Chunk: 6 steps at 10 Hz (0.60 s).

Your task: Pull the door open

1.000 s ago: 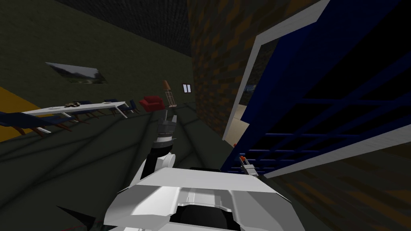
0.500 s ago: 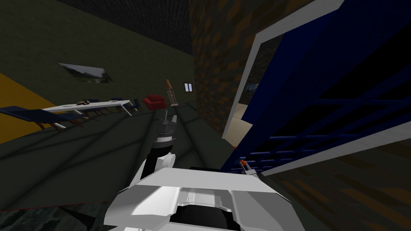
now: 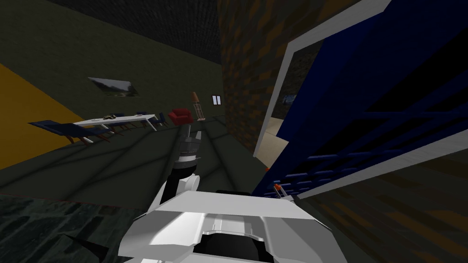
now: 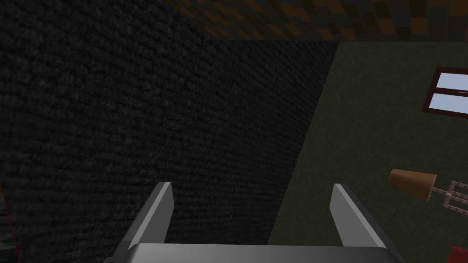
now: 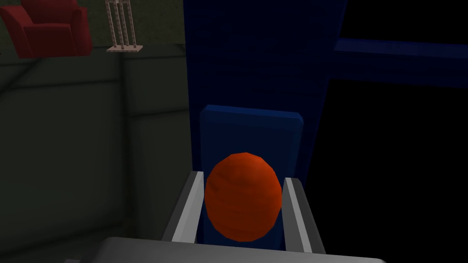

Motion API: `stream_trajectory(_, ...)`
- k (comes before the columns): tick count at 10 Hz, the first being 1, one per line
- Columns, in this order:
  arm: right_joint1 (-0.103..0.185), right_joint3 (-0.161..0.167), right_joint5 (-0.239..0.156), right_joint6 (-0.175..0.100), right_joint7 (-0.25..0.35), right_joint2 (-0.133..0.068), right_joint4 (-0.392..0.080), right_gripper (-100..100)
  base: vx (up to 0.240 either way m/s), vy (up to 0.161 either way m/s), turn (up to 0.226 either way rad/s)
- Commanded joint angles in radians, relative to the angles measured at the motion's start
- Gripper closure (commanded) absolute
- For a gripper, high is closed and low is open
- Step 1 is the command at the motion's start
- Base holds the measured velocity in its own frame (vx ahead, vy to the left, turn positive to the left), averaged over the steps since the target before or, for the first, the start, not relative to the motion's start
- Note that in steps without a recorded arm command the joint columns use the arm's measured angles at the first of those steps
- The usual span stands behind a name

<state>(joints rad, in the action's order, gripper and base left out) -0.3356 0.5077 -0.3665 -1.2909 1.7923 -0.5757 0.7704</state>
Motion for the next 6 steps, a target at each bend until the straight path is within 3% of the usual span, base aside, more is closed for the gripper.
stream_trajectory(1,-0.013,-0.003,-0.004,-0.023,-0.005,0.008,-0.007,100,0.008,-0.089,0.341)
stream_trajectory(6,-0.076,-0.015,-0.024,-0.093,-0.022,0.038,-0.043,100,-0.064,-0.056,0.275)
